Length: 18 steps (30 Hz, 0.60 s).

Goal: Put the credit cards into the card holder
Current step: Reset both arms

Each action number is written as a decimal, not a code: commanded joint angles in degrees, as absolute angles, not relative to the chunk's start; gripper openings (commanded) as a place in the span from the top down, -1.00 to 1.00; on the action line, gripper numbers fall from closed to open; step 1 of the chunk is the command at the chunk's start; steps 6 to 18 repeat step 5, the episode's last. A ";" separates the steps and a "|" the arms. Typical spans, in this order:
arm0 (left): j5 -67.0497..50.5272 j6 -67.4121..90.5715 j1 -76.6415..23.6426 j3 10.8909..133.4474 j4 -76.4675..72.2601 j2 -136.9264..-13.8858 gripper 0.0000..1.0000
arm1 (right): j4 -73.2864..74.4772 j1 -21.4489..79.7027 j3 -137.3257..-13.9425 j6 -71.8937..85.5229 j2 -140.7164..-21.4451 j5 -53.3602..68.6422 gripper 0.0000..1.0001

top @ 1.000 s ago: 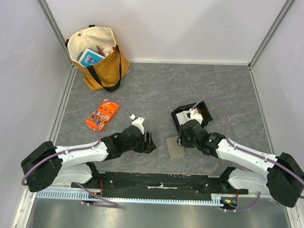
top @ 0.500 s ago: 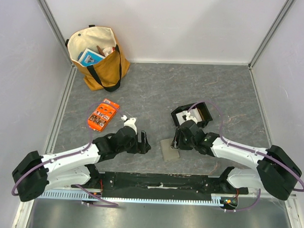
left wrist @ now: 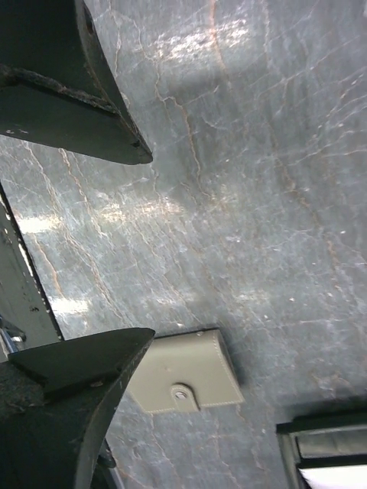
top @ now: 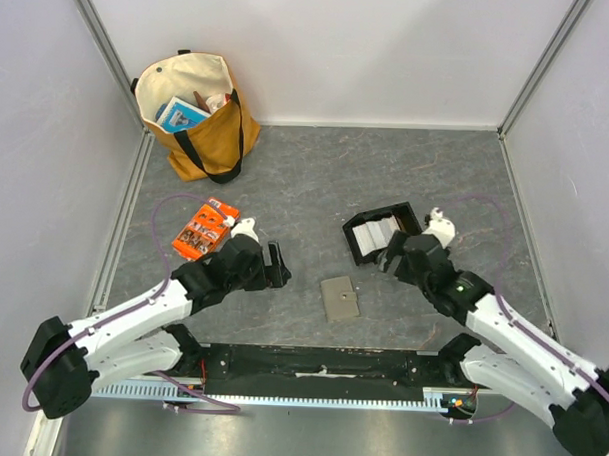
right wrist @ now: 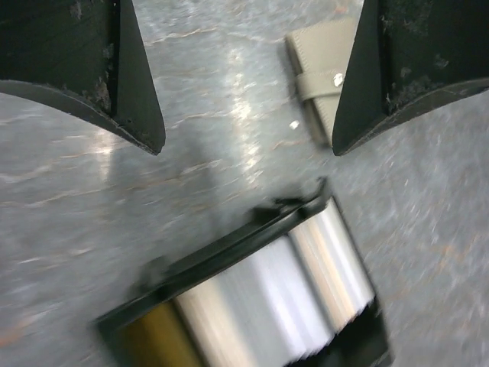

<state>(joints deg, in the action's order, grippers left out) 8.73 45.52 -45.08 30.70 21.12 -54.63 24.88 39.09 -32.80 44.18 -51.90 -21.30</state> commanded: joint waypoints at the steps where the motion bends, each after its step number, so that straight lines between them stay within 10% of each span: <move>1: 13.09 45.01 -44.30 36.03 23.90 -55.54 -0.86 | 29.53 33.06 -31.64 42.11 -43.09 -28.38 -0.96; 18: 15.99 44.56 -43.42 38.05 25.66 -56.16 -0.87 | 31.11 27.26 -33.48 38.94 -39.12 -35.57 -0.96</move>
